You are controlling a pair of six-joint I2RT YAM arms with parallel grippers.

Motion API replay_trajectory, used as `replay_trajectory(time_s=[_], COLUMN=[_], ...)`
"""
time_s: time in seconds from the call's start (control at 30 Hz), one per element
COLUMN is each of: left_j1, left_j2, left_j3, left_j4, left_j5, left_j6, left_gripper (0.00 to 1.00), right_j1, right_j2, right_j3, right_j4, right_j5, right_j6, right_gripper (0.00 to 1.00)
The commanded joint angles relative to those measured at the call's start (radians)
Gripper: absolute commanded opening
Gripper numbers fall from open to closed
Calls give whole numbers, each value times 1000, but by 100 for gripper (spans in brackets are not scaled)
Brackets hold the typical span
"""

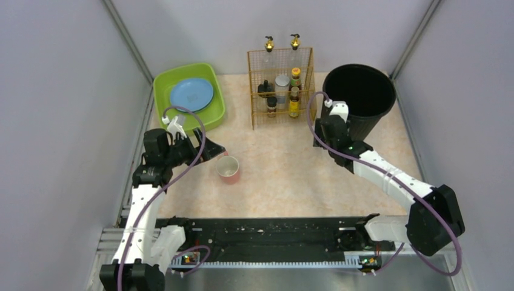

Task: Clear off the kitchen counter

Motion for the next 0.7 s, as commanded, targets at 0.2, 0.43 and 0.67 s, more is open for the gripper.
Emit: replay_trajectory(time_s=[0.2, 0.43, 0.67], left_j1=[-1, -1, 1], left_j2=[-21, -19, -4], left_j3=[-9, -8, -5], left_j4=[17, 14, 15], left_j5=[-12, -19, -23], left_j6=[23, 24, 22], left_gripper=[99, 99, 99], right_j1=[-181, -249, -236], right_j2=[142, 261, 180], right_j3=[1, 65, 38], right_j4=[186, 218, 155], right_j5=[-11, -41, -245], right_j6=[10, 1, -15], right_gripper=[65, 65, 65])
